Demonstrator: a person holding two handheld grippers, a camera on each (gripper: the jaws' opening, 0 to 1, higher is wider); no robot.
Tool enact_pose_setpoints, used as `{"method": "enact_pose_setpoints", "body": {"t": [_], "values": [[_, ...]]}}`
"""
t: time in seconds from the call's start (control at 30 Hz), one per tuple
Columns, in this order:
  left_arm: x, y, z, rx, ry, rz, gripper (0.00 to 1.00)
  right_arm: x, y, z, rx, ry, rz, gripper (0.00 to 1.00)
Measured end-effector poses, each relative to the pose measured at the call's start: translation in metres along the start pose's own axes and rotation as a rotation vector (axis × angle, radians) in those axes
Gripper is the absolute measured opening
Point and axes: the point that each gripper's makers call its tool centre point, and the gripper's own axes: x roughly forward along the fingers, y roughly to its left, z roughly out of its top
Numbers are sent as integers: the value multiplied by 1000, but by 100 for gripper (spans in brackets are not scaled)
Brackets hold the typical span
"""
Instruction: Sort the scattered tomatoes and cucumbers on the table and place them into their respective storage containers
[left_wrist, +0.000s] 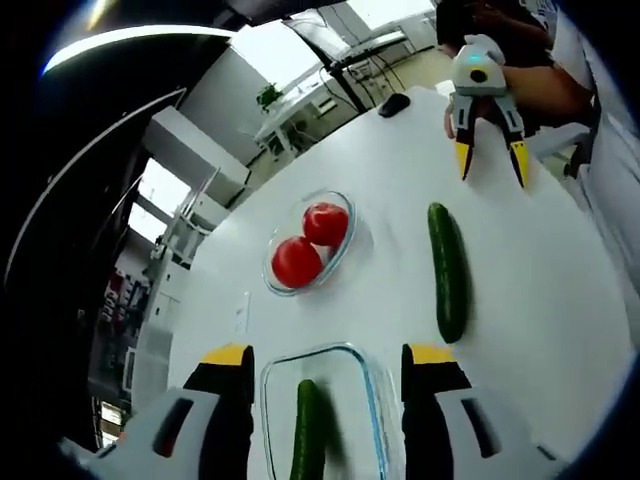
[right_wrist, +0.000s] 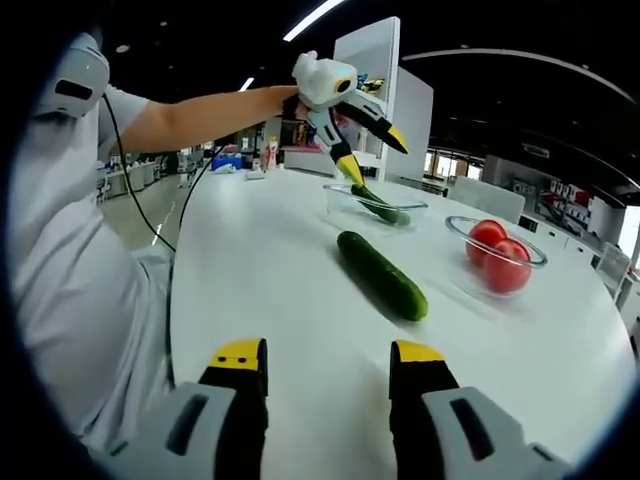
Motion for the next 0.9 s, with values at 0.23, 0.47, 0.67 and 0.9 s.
{"method": "enact_pose_setpoints", "body": {"t": [0.23, 0.47, 0.67, 0.9], "values": [[13, -20, 24, 65, -28, -32, 56, 1, 4, -1, -7, 1, 12, 47], [14, -41, 48, 102, -60, -72, 51, -4, 1, -1, -6, -4, 0, 47], [13, -59, 68, 78, -124, -134, 50, -4, 1, 0, -12, -1, 0, 47], [24, -64, 68, 73, -106, -162, 49, -3, 2, 3, -11, -8, -1, 47]]}}
